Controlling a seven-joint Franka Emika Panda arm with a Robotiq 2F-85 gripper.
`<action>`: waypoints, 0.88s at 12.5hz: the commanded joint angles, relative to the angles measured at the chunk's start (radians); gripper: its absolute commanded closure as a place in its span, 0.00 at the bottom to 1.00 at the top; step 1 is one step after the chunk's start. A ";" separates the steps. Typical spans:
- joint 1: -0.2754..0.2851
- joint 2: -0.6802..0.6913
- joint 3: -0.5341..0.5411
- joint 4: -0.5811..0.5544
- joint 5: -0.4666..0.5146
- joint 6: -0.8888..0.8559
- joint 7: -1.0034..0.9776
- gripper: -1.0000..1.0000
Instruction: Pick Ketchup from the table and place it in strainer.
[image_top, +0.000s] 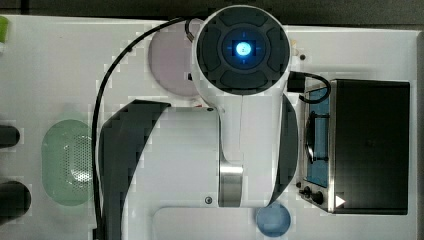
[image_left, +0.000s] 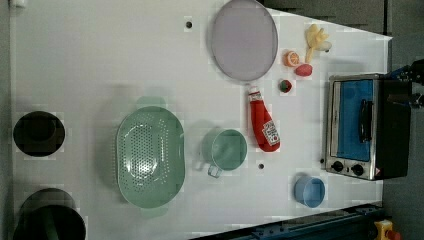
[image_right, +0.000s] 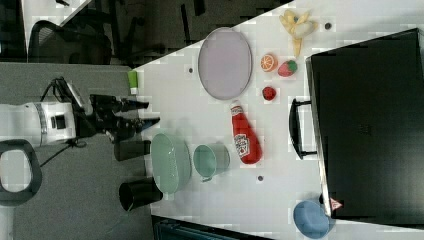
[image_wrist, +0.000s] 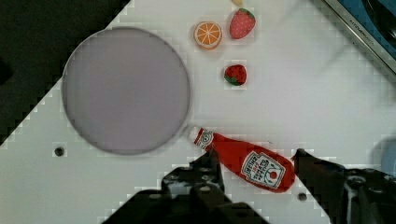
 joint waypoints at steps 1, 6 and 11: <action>-0.101 -0.239 0.062 -0.112 0.044 -0.183 -0.032 0.21; -0.099 -0.177 0.073 -0.154 0.044 -0.165 -0.033 0.00; -0.094 -0.081 0.099 -0.232 0.044 0.034 -0.270 0.00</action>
